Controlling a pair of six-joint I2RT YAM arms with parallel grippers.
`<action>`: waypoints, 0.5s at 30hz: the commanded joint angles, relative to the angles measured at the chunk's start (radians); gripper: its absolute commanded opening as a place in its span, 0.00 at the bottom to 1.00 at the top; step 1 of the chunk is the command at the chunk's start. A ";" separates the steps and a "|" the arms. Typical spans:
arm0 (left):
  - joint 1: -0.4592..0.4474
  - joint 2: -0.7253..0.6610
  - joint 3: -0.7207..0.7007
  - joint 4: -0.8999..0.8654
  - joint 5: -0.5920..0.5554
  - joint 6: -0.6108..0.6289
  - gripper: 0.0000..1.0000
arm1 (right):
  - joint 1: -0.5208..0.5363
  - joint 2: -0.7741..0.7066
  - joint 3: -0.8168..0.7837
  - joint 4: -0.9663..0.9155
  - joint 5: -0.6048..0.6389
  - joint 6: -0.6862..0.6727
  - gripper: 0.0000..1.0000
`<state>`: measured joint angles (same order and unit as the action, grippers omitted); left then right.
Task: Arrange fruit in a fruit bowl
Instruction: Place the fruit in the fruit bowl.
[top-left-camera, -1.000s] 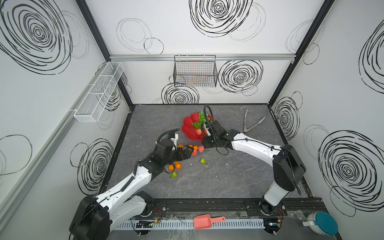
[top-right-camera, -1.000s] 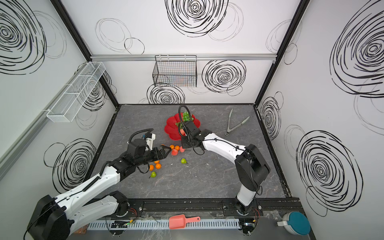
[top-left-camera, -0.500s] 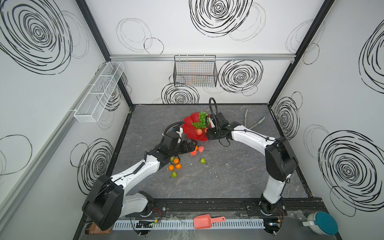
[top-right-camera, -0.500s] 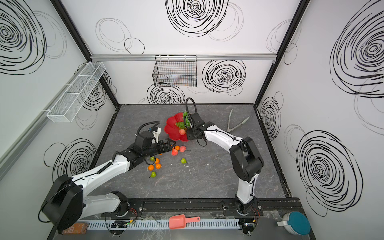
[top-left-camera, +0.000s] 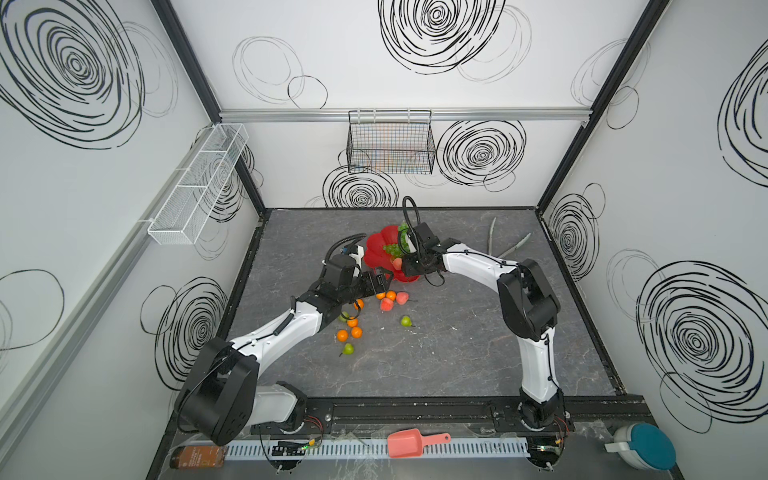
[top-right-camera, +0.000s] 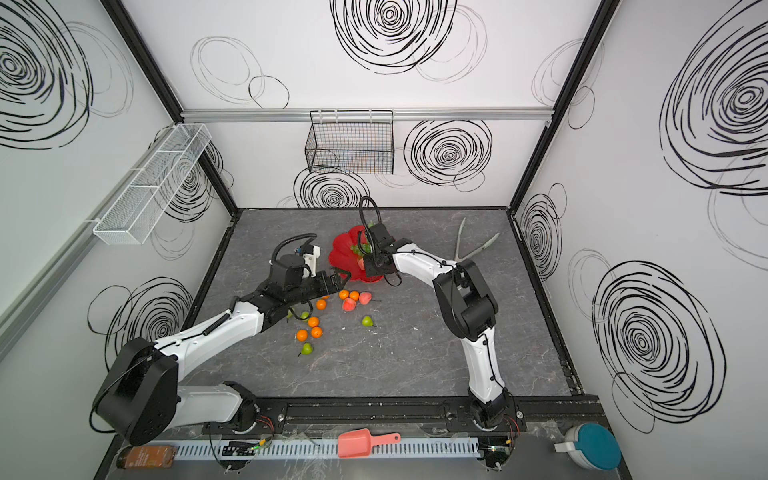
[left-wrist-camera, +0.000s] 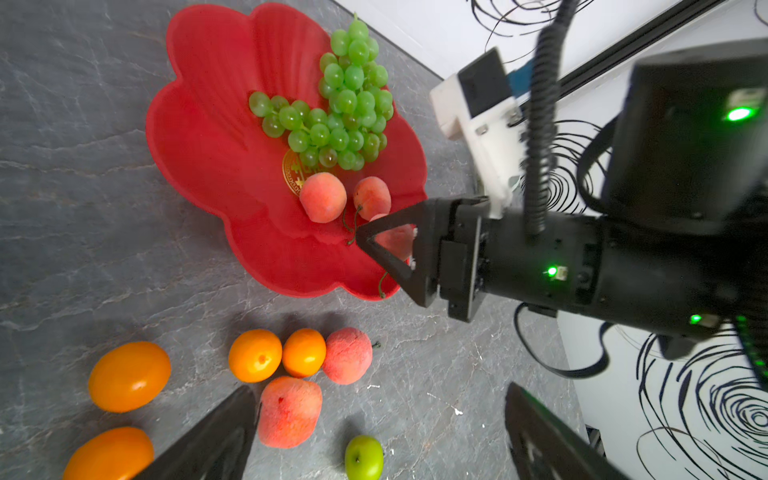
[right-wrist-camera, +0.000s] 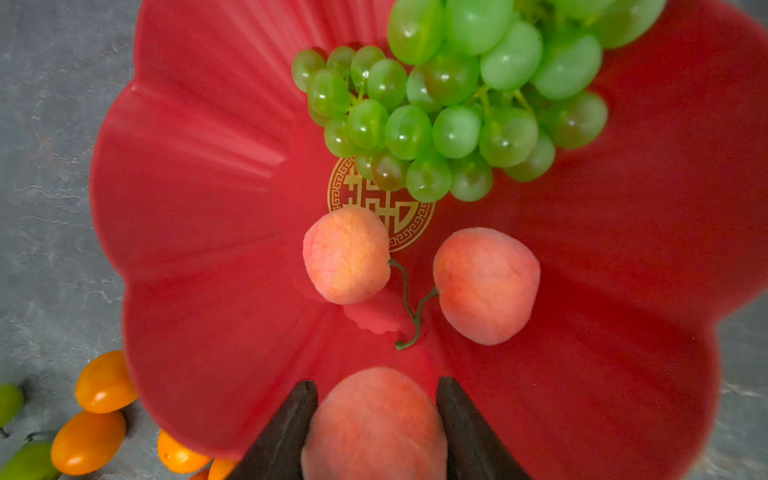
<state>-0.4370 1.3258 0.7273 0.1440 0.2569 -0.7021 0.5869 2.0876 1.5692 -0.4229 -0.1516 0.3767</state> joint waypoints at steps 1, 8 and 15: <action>0.008 -0.019 -0.016 0.083 0.011 0.012 0.96 | 0.001 0.036 0.039 -0.030 0.004 -0.015 0.50; 0.020 -0.011 -0.020 0.081 0.040 0.009 0.96 | -0.001 0.061 0.054 -0.034 0.014 -0.014 0.52; 0.027 -0.013 -0.018 0.056 0.032 0.013 0.96 | 0.000 0.050 0.059 -0.037 0.017 -0.012 0.58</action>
<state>-0.4187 1.3243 0.7143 0.1677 0.2855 -0.7021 0.5869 2.1338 1.5955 -0.4305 -0.1505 0.3656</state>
